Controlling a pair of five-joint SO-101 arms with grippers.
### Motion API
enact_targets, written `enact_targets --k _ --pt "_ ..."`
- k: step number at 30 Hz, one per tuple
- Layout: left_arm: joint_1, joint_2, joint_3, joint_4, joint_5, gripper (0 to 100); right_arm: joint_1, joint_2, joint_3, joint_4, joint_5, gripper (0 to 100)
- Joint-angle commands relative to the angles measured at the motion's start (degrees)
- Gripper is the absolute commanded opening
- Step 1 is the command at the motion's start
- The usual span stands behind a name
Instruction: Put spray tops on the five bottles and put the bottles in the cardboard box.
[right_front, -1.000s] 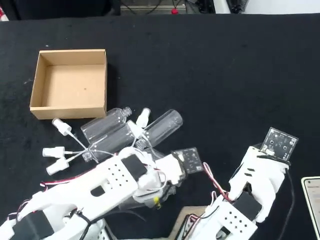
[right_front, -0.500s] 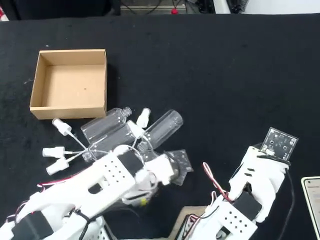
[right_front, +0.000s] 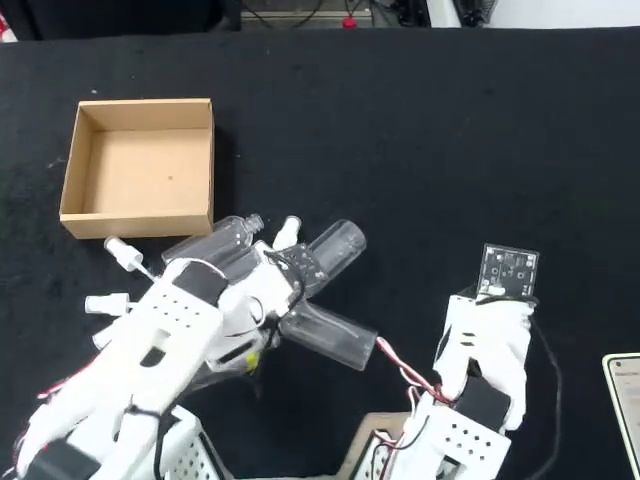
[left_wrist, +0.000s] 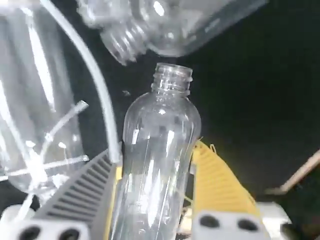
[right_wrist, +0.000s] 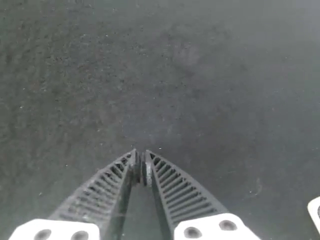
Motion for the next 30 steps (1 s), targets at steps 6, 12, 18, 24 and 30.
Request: enact_targets --k 6,12,18,24,30 --pt "-1.36 -11.52 9.54 -5.1 3.34 25 -1.14 -5.58 -0.48 0.35 0.0 1.2" --pt "-0.92 -12.13 10.95 -4.75 3.25 25 -1.14 -5.58 -0.48 0.35 0.0 1.2" --pt "-0.84 -12.13 5.41 -0.88 3.34 21 -1.14 -5.58 -0.48 0.35 0.0 1.2" --pt "-1.27 -11.43 0.4 5.27 -3.87 26 -1.14 -5.58 -0.4 0.35 0.0 1.2" --pt "-0.31 -11.43 4.62 4.66 -6.07 29 -1.14 -5.58 -0.4 0.35 0.0 1.2"
